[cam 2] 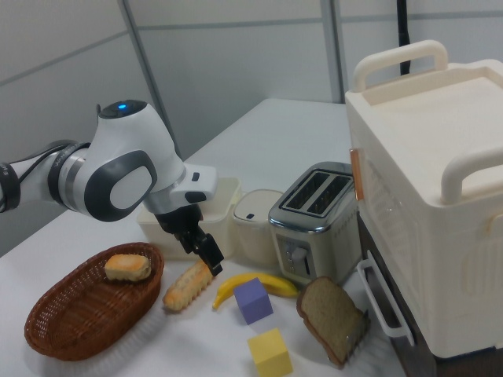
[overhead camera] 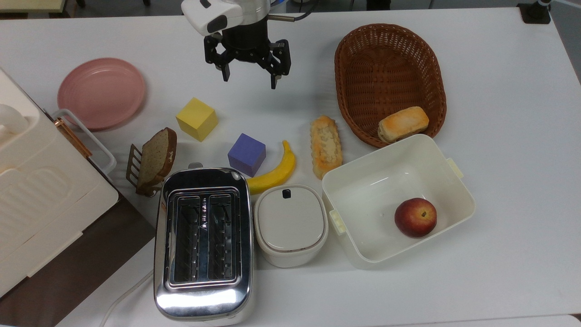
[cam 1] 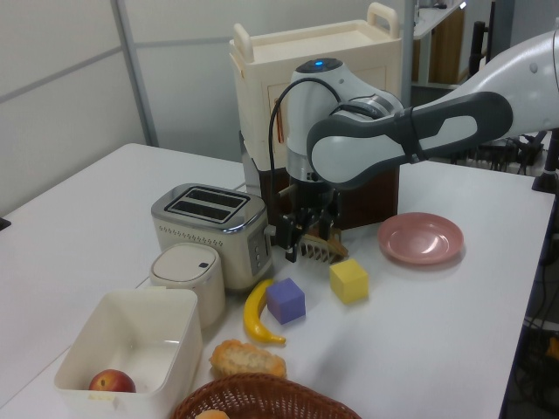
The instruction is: Put the purple cube on a plate
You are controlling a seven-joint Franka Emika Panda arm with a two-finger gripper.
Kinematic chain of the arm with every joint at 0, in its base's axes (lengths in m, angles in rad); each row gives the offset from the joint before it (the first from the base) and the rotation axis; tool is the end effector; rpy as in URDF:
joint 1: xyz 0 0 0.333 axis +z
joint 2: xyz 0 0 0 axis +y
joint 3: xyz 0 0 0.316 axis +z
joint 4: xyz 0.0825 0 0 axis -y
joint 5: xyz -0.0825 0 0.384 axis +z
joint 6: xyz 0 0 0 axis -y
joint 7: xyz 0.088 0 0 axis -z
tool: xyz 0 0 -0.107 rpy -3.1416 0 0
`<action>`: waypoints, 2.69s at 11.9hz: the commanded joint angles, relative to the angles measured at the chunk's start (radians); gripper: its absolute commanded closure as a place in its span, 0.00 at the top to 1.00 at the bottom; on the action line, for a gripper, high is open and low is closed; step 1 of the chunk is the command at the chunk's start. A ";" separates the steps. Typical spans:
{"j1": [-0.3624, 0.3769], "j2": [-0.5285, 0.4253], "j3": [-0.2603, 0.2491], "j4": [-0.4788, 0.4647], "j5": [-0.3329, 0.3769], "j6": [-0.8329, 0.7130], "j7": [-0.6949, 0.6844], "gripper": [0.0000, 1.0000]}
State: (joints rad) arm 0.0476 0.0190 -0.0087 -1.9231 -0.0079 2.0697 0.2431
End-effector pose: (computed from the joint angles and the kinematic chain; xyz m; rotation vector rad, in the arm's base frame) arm 0.5767 0.0221 0.4900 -3.1088 0.3133 -0.1993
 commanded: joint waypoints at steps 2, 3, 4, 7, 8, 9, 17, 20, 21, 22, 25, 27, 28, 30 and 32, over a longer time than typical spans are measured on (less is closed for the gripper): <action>0.008 0.034 -0.005 -0.013 0.020 0.082 0.076 1.00; 0.009 0.047 -0.005 -0.011 0.020 0.110 0.097 1.00; 0.011 0.065 -0.005 -0.011 0.020 0.153 0.134 1.00; 0.021 0.114 -0.005 0.006 0.016 0.194 0.198 1.00; 0.021 0.124 -0.007 0.006 0.016 0.216 0.215 1.00; 0.021 0.142 -0.007 0.006 0.008 0.222 0.241 1.00; -0.006 0.258 -0.036 0.025 0.003 0.294 0.378 1.00; -0.006 0.289 -0.036 0.039 -0.007 0.297 0.384 1.00; -0.006 0.292 -0.036 0.039 -0.017 0.299 0.384 1.00; -0.006 0.292 -0.036 0.039 -0.018 0.299 0.384 1.00; -0.005 0.300 -0.033 0.039 -0.035 0.300 0.383 1.00; -0.005 0.309 -0.027 0.039 -0.047 0.300 0.383 1.00; -0.005 0.318 -0.027 0.039 -0.058 0.300 0.383 1.00; -0.005 0.329 -0.022 0.039 -0.076 0.303 0.384 1.00; -0.005 0.332 -0.020 0.039 -0.079 0.320 0.383 0.88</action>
State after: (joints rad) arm 0.0342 0.3369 -0.0278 -1.8865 -0.0644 2.3628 0.6042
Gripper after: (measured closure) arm 0.000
